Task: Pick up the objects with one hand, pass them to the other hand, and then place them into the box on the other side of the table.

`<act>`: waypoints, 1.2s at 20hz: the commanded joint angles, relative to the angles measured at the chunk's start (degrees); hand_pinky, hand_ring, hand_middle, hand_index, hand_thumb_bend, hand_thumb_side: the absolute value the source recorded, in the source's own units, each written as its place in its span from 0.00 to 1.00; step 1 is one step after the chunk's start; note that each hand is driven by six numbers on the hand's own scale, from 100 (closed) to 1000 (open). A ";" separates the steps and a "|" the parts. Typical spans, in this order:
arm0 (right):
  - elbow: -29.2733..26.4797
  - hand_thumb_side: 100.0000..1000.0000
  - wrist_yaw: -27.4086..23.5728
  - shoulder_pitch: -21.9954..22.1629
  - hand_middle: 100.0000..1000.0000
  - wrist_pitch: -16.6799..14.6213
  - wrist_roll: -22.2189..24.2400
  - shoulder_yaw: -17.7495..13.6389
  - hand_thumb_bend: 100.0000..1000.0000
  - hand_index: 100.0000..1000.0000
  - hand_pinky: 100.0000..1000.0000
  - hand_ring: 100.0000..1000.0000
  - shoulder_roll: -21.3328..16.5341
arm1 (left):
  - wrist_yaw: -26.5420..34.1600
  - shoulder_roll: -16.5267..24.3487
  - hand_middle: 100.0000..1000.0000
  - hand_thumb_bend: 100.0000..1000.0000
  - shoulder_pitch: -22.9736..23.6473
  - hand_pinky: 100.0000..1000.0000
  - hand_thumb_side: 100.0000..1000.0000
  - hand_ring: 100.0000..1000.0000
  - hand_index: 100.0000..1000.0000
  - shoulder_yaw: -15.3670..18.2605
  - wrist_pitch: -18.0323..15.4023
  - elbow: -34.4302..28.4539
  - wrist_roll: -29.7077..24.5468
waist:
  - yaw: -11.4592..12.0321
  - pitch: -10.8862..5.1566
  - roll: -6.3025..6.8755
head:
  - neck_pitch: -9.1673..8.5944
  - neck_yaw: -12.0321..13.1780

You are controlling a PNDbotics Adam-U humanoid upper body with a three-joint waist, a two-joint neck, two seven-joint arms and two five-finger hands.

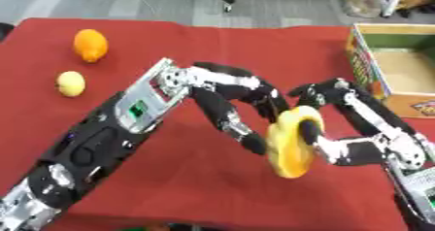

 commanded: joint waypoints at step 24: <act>1.97 0.31 3.34 -8.73 0.29 1.86 -17.42 -11.43 0.00 0.35 0.72 0.47 -23.42 | 11.59 11.32 0.69 0.64 20.11 0.83 0.54 0.73 0.77 26.98 -1.34 -21.18 27.09 | 2.75 -0.16 -0.37 | 0.31 -5.14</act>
